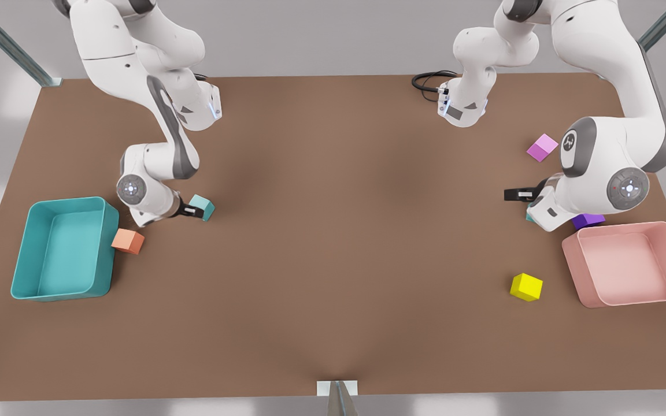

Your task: Stack the two blue cubes on top of each other

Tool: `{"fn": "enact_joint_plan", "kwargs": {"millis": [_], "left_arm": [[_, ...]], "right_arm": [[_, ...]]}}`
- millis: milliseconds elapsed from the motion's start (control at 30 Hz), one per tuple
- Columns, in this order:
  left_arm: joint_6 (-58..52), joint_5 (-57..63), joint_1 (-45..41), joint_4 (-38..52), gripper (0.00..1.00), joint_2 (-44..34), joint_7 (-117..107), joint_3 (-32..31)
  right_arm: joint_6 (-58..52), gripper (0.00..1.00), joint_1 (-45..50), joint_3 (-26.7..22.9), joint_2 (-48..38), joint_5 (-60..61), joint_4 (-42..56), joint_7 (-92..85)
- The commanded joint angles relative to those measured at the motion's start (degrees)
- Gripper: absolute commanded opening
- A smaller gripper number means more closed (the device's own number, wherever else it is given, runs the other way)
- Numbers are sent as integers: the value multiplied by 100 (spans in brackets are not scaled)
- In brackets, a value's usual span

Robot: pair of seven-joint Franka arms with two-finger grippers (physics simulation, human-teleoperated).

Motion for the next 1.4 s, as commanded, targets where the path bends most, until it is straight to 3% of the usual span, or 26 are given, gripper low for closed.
{"fn": "enact_joint_plan", "kwargs": {"millis": [0,200,367,433,1167,1300,1367], "left_arm": [[-5,4,8,2,100,-5,57,0],[-14,4,25,-7,100,13,57,0],[-14,4,34,-7,100,48,57,0],[-14,4,34,-7,100,39,57,0],[-120,4,34,-7,100,74,57,0],[-120,4,34,-7,100,83,57,0],[-102,13,69,-7,100,145,57,0]], "right_arm": [[849,99,-13,30,-70,81,-232,1304],[929,99,-22,-444,-325,731,-548,231],[1825,99,57,-339,-176,740,-1120,328],[1764,99,49,39,-220,740,-1076,776],[1781,97,49,-5,404,723,-953,372],[1790,84,49,4,492,723,-891,363],[1746,69,49,4,501,723,-856,372]]}}
